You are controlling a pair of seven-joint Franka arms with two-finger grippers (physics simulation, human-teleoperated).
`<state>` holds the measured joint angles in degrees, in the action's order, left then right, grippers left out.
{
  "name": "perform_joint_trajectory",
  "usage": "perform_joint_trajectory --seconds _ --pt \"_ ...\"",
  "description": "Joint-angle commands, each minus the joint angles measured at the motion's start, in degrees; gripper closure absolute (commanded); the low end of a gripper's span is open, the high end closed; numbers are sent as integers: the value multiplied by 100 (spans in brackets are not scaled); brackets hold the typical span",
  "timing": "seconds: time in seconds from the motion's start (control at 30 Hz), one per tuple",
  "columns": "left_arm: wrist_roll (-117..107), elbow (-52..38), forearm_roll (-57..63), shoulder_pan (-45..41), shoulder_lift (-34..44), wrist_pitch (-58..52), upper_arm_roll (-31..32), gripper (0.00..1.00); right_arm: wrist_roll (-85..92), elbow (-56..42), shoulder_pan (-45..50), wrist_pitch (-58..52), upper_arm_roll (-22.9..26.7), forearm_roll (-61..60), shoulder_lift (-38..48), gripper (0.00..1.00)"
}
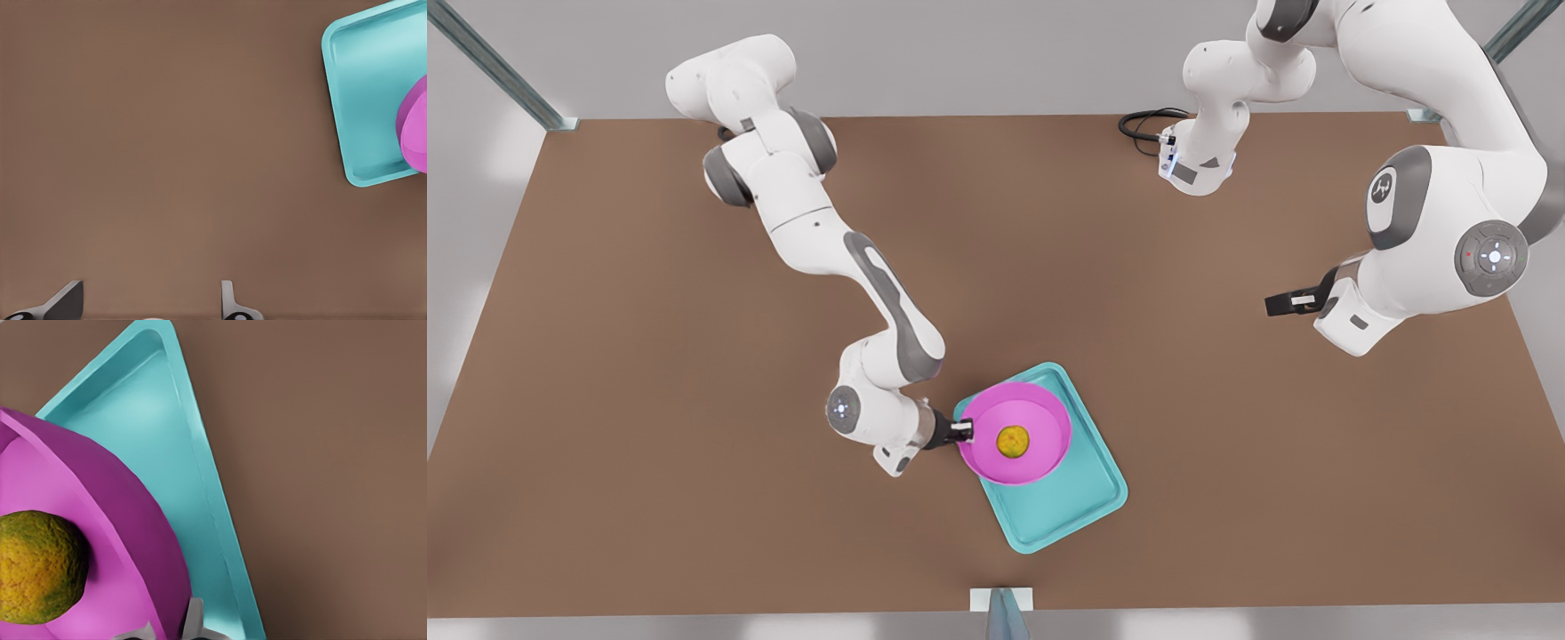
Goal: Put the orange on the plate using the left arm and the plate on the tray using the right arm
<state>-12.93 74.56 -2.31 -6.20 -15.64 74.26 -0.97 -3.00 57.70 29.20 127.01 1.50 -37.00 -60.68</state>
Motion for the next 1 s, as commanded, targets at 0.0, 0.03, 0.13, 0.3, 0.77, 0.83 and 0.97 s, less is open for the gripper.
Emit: perform_joint_trajectory --seconds 0.0,0.03,0.13,0.3,0.77,0.83,0.97 --pt "18 -2 2 4 -1 1 0 0 -1044 -22 42 429 -9 35 -84 79" --pt "18 -2 2 -4 -1 1 0 0 -1044 -22 86 438 -18 35 -102 79" --pt "36 6 2 4 -1 -8 0 0 -1106 -22 139 447 -27 35 -111 79" --pt "36 6 2 4 -1 -8 0 0 -1132 31 183 561 -158 35 -49 0" --pt "177 -706 -68 83 105 89 -545 0 1417 1841 -1496 -4317 237 4517 4740 0" --pt "185 -688 -279 83 122 -69 -562 0 1382 2404 -1505 -4325 237 4517 5479 0" --pt "185 -679 -429 92 17 -78 -562 0 1338 2571 -1566 -4475 281 4535 5716 0"
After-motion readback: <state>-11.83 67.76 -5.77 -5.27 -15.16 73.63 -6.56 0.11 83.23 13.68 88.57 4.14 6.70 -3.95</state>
